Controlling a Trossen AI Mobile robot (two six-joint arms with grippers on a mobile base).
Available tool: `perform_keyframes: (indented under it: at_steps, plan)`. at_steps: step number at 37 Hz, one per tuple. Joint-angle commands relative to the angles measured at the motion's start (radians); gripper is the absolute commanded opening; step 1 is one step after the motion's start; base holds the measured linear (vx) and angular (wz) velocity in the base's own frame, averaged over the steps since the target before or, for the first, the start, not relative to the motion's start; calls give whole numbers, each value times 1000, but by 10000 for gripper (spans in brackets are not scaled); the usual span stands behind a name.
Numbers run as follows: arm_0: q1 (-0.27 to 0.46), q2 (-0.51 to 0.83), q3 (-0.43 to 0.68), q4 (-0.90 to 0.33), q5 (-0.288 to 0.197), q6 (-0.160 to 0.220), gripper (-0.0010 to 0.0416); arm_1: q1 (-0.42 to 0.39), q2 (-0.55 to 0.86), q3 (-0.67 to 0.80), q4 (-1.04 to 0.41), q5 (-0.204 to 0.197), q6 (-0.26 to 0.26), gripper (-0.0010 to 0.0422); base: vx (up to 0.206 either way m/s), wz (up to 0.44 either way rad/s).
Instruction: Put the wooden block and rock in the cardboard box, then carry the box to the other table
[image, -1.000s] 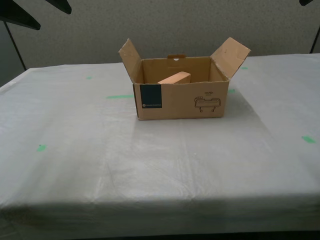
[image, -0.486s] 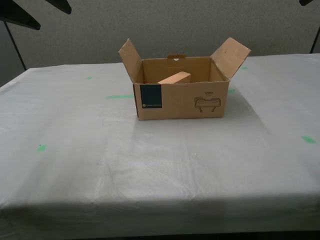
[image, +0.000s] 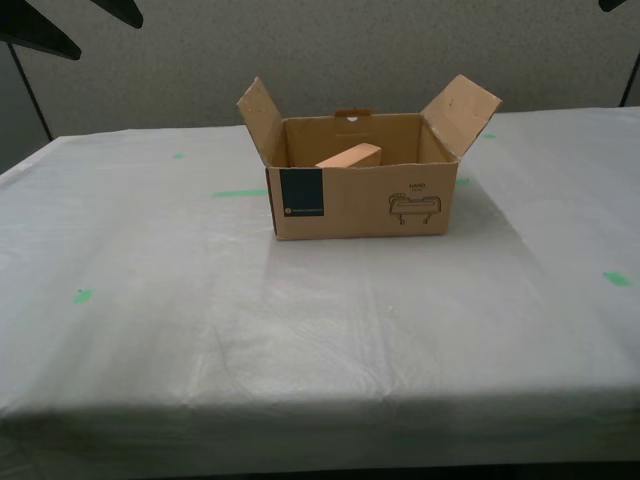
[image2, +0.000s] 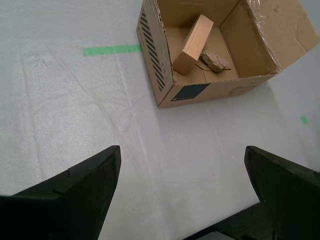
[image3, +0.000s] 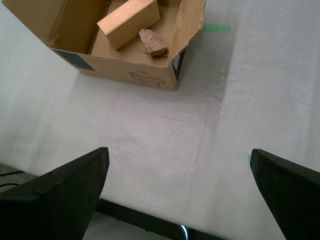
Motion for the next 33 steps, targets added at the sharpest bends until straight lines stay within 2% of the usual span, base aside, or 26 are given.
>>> perform_keyframes:
  at_steps: [1,33]
  plan:
    - [0,0,1,0,-2,0,393,0,0,1,0,3,2,336,0,0]
    - [0,0,1,0,-2,0,394,0,0,1,0,3,2,336,0,0]
